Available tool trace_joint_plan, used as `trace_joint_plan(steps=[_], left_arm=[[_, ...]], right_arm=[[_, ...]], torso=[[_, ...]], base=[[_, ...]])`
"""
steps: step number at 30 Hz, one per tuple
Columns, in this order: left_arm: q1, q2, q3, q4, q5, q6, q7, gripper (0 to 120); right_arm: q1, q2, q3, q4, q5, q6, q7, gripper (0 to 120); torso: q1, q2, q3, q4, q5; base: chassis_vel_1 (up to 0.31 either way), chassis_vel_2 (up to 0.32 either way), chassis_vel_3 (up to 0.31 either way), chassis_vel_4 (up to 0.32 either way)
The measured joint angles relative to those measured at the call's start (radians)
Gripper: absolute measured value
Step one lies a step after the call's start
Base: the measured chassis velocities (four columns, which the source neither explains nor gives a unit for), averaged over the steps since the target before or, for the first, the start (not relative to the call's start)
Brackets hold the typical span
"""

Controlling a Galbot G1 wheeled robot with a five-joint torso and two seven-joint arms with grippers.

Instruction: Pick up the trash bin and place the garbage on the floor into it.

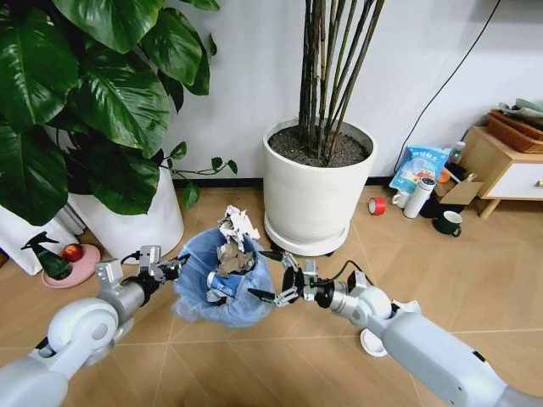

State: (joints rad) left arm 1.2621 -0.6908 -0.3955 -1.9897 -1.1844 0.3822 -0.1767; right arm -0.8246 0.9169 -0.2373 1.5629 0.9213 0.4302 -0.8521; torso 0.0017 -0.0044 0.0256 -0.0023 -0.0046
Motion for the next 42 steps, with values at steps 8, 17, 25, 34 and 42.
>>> trace_joint_plan(steps=[8, 17, 25, 34, 42], left_arm=[[0.022, -0.016, -0.017, 0.003, 0.013, -0.003, -0.001, 0], [0.044, -0.023, -0.037, 0.001, 0.019, -0.008, 0.005, 0], [0.040, -0.011, -0.038, -0.006, 0.014, -0.009, 0.005, 0], [0.044, -0.001, -0.044, -0.010, 0.008, -0.008, 0.001, 0], [0.048, 0.004, -0.052, -0.010, 0.003, -0.008, 0.001, 0]], right_arm=[[-0.123, -0.024, 0.180, 0.058, -0.033, 0.055, 0.337, 100], [-0.361, -0.020, 0.387, -0.040, -0.208, -0.084, 0.763, 100], [-0.552, 0.005, 0.440, -0.070, -0.088, -0.246, 1.098, 100], [-0.613, 0.031, 0.438, -0.087, -0.016, -0.296, 1.192, 100], [-0.614, 0.033, 0.424, -0.106, -0.020, -0.303, 1.198, 100]], torso=[[0.000, 0.000, 0.000, 0.0003, 0.0000], [0.000, 0.000, 0.000, 0.0002, 0.0002], [0.000, 0.000, 0.000, -0.0001, 0.0003], [0.000, 0.000, 0.000, 0.0002, 0.0002], [0.000, 0.000, 0.000, 0.0002, -0.0001]], base=[[0.000, 0.000, 0.000, 0.000], [0.000, 0.000, 0.000, 0.000], [0.000, 0.000, 0.000, 0.000], [0.000, 0.000, 0.000, 0.000], [0.000, 0.000, 0.000, 0.000]])
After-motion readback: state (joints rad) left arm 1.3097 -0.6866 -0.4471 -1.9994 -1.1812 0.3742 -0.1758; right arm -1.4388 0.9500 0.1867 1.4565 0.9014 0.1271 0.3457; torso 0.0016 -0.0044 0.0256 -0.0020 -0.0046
